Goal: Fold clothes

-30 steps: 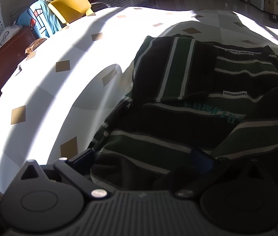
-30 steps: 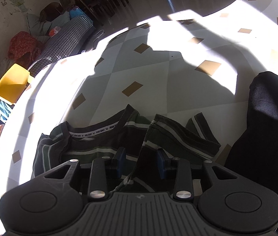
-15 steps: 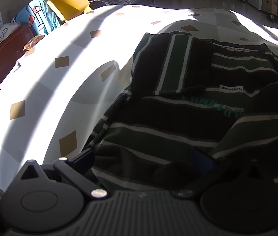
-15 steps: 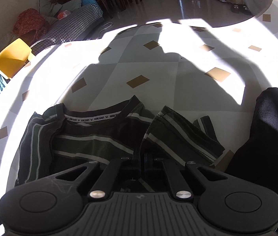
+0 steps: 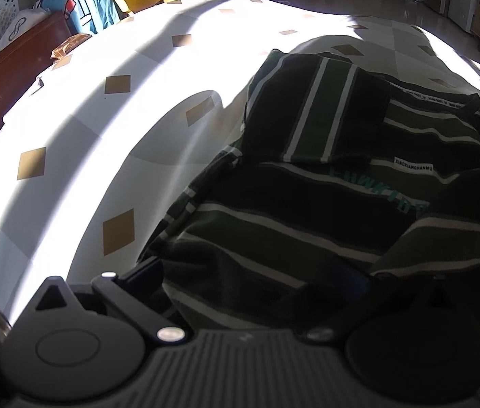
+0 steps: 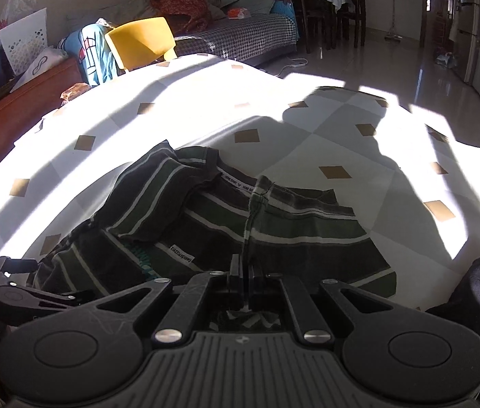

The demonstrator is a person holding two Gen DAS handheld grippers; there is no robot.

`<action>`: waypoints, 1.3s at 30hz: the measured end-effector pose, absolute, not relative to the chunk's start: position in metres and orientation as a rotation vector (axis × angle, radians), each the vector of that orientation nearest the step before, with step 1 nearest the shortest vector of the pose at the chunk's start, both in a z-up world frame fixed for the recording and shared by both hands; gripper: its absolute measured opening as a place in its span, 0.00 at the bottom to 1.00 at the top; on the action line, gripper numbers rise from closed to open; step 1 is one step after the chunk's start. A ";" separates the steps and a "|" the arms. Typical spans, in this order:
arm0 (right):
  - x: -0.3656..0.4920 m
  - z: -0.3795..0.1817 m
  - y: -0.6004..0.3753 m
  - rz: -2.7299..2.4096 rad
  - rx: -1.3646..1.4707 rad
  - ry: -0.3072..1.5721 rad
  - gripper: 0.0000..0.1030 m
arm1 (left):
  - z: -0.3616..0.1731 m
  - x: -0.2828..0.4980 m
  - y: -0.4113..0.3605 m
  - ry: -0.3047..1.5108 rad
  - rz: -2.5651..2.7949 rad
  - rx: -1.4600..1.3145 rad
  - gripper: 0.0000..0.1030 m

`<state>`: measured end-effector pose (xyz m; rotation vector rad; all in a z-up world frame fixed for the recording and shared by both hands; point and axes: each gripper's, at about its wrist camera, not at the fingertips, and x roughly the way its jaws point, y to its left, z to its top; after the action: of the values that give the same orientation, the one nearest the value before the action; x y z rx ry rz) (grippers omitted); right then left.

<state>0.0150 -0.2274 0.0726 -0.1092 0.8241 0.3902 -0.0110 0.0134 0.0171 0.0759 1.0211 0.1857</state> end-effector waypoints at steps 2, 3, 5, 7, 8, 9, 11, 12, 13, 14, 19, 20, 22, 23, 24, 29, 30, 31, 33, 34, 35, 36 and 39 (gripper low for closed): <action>0.006 0.066 -0.221 0.440 -0.175 0.844 0.04 | 0.018 -0.011 0.013 1.020 0.190 0.075 1.00; 0.001 0.062 -0.217 0.470 -0.206 0.859 0.04 | 0.018 -0.011 0.013 1.019 0.192 0.075 1.00; -0.009 0.054 -0.211 0.515 -0.257 0.886 0.04 | 0.019 -0.011 0.013 1.018 0.195 0.072 1.00; -0.017 0.045 -0.204 0.537 -0.311 0.907 0.04 | 0.020 -0.011 0.012 1.017 0.196 0.069 1.00; -0.021 0.041 -0.202 0.543 -0.342 0.920 0.04 | 0.020 -0.012 0.012 1.016 0.196 0.069 1.00; -0.024 0.037 -0.200 0.547 -0.366 0.932 0.05 | 0.020 -0.011 0.011 1.017 0.195 0.072 1.00; -0.026 0.033 -0.199 0.550 -0.388 0.958 0.07 | 0.019 -0.012 0.010 1.020 0.195 0.082 1.00; -0.025 0.034 -0.201 0.551 -0.387 0.975 0.09 | 0.018 -0.012 0.010 1.020 0.196 0.083 1.00; -0.025 0.035 -0.202 0.550 -0.380 0.986 0.12 | 0.018 -0.012 0.009 1.019 0.198 0.083 1.00; -0.024 0.040 -0.205 0.547 -0.358 0.985 0.16 | 0.018 -0.012 0.009 1.019 0.199 0.084 1.00; -0.013 0.054 -0.218 0.485 -0.230 0.958 0.28 | 0.020 -0.012 0.008 0.996 0.211 0.093 1.00; -0.011 0.057 -0.221 0.471 -0.205 0.952 0.30 | 0.022 -0.012 0.006 0.987 0.209 0.096 1.00; -0.006 0.062 -0.226 0.443 -0.155 0.940 0.32 | 0.023 -0.011 0.004 0.975 0.204 0.101 1.00; -0.004 0.064 -0.228 0.429 -0.130 0.934 0.33 | 0.023 -0.011 0.003 0.969 0.202 0.103 1.00; -0.002 0.067 -0.231 0.415 -0.105 0.928 0.33 | 0.023 -0.010 0.002 0.969 0.200 0.106 1.00; 0.010 0.077 -0.244 0.341 0.021 0.898 0.34 | 0.020 -0.007 -0.001 0.966 0.200 0.121 1.00; 0.014 0.076 -0.248 0.319 0.049 0.899 0.34 | 0.020 -0.007 -0.001 0.960 0.203 0.123 1.00; 0.017 0.074 -0.252 0.296 0.076 0.899 0.34 | 0.021 -0.006 -0.001 0.953 0.206 0.125 1.00; 0.025 0.070 -0.260 0.256 0.136 0.903 0.34 | 0.021 -0.005 0.000 0.947 0.211 0.121 1.00; 0.029 0.069 -0.263 0.238 0.163 0.906 0.34 | 0.021 -0.004 0.000 0.947 0.214 0.116 1.00; 0.032 0.067 -0.266 0.219 0.184 0.907 0.34 | 0.020 -0.003 0.002 0.948 0.217 0.110 1.00; 0.036 0.065 -0.268 0.201 0.196 0.907 0.34 | 0.020 -0.001 0.003 0.950 0.222 0.104 1.00; 0.044 0.059 -0.270 0.167 0.212 0.914 0.34 | 0.017 0.003 0.007 0.955 0.235 0.088 1.00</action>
<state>0.0443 -0.2701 0.0593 0.2123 0.9136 0.1671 0.0028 0.0072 0.0175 0.0878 0.9548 0.2347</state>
